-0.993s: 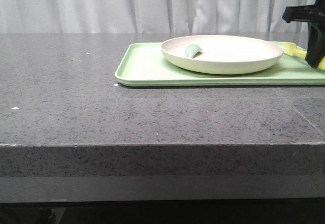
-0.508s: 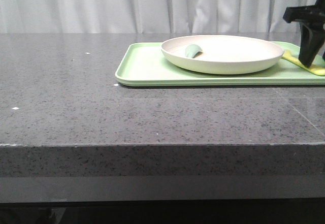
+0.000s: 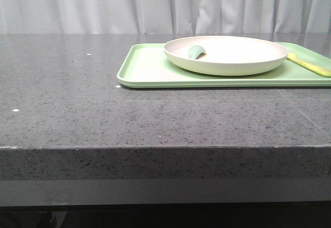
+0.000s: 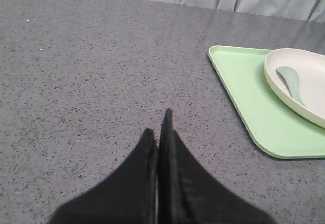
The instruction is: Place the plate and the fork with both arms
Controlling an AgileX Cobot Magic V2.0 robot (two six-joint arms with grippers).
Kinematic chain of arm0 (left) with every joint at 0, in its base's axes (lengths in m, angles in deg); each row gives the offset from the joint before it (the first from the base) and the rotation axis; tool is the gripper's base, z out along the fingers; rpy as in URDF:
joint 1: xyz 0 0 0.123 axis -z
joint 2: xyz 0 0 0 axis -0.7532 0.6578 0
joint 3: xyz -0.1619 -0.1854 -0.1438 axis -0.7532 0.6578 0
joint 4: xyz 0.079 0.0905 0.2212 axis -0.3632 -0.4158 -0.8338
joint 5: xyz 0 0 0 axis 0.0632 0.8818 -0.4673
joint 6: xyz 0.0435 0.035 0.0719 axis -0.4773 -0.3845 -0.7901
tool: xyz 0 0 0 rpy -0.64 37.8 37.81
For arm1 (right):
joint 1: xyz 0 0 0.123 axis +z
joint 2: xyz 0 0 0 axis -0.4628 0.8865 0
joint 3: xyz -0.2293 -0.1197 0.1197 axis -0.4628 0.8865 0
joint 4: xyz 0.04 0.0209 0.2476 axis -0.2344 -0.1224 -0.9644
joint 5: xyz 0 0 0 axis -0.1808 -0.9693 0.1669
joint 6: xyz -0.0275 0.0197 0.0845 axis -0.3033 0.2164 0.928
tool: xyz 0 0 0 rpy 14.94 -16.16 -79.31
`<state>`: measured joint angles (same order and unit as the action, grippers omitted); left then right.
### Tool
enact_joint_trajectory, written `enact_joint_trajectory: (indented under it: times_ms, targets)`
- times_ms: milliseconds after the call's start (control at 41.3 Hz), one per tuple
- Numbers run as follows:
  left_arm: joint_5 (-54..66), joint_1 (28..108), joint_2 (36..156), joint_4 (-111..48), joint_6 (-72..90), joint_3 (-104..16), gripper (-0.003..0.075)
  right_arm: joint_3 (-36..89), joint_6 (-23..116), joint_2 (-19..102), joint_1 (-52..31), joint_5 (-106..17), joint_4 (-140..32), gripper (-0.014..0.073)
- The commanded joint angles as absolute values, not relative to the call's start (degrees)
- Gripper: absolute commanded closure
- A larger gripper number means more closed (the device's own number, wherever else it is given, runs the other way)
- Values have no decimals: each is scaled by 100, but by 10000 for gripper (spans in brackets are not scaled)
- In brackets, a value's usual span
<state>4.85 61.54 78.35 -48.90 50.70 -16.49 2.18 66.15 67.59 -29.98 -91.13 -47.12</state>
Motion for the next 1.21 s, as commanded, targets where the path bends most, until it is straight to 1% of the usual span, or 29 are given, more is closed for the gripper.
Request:
enact_joint_trajectory:
  times_ms: [0,145,460,678,799,896,1186]
  targets:
    - [-22,6152,7810,-4850,5078,-1808,738,603,6598,5902,-3004,-8626,-4760,665]
    - [-22,6152,7810,-4850,5078,-1808,738,1689,6470,4824,-3004,-7889,-4760,661]
    - [-22,6152,7810,-4850,5078,-1808,738,4430,6452,2068,-3004,-6255,-4760,661]
    - [-22,6152,7810,-4850,5078,-1808,738,5785,6452,449,-3004,-5706,-4760,661]
    - [-22,6152,7810,-4850,5078,-1808,738,6193,6452,-254,-3004,-5603,-4760,661]
    - [-22,6152,7810,-4850,5078,-1808,738,6314,6452,-549,-3004,-5582,-4760,661]
    - [-22,6152,7810,-4850,5078,-1808,738,6316,6452,-629,-3004,-5596,-4760,661]
